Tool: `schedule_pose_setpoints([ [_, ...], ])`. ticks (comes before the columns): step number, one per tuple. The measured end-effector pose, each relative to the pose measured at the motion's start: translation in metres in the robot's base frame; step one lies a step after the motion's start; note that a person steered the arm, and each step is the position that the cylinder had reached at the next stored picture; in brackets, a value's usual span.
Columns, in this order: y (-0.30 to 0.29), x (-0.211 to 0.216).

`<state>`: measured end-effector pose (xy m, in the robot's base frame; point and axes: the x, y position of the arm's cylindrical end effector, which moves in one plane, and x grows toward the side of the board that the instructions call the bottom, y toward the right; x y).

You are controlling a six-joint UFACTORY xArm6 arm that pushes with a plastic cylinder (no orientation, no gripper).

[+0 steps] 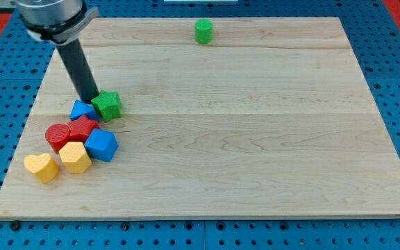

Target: Move your arm to the top left

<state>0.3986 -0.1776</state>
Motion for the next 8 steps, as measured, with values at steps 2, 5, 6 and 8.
schedule_pose_setpoints([
  [2, 0.171, -0.063],
  [5, 0.227, -0.203],
  [6, 0.167, -0.200],
  [8, 0.134, -0.141],
])
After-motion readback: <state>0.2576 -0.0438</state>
